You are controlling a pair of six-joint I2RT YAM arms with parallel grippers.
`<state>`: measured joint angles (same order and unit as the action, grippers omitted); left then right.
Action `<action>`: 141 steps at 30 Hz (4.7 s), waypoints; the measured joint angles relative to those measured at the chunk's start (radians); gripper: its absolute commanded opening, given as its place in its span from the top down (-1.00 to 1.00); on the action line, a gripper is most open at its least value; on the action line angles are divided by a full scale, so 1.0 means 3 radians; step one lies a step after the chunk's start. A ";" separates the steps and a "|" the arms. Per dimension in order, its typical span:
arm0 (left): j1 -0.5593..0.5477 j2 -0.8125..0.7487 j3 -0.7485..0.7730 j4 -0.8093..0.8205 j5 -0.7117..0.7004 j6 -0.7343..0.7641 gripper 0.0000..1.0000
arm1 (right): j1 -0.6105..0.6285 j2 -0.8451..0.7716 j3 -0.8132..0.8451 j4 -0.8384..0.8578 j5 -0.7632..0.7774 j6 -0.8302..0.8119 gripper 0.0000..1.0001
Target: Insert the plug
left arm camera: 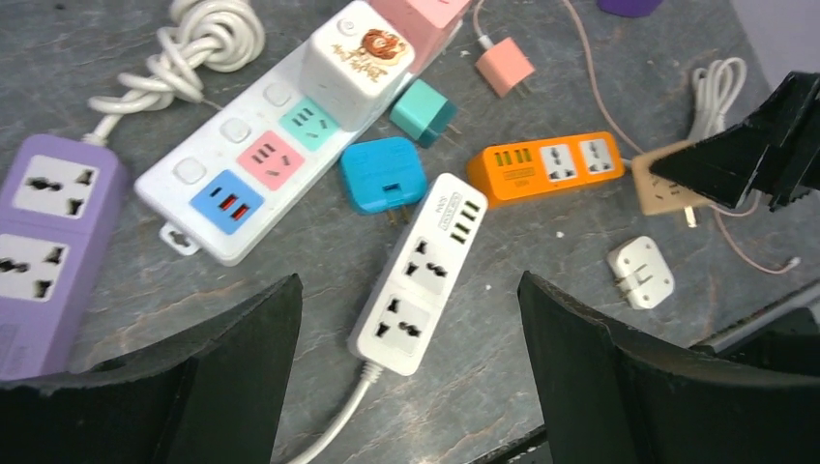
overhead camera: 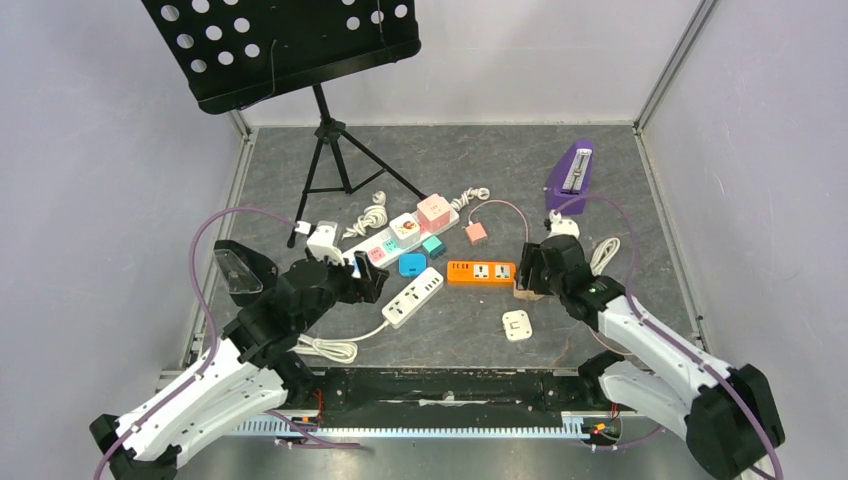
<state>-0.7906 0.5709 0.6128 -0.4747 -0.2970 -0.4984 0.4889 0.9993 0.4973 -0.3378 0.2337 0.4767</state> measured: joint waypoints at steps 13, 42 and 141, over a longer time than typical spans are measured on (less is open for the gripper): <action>0.0000 0.0371 0.0127 0.0977 0.0999 -0.0196 -0.75 | 0.0027 -0.0318 0.0281 0.2110 -0.1734 0.0472 0.45; -0.0003 0.1077 0.0390 0.3216 0.2169 -0.1034 -0.65 | 0.0670 0.0251 0.0629 0.4393 -0.2434 0.1682 0.54; 0.0017 -0.0764 0.0752 0.0196 0.0126 0.0861 -0.44 | 0.1647 0.1100 0.1258 0.2262 -0.1013 -0.0554 1.00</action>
<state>-0.7856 0.3416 0.8383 -0.4160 -0.2592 -0.2401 0.9829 1.3293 0.8745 0.3408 -0.0704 0.3103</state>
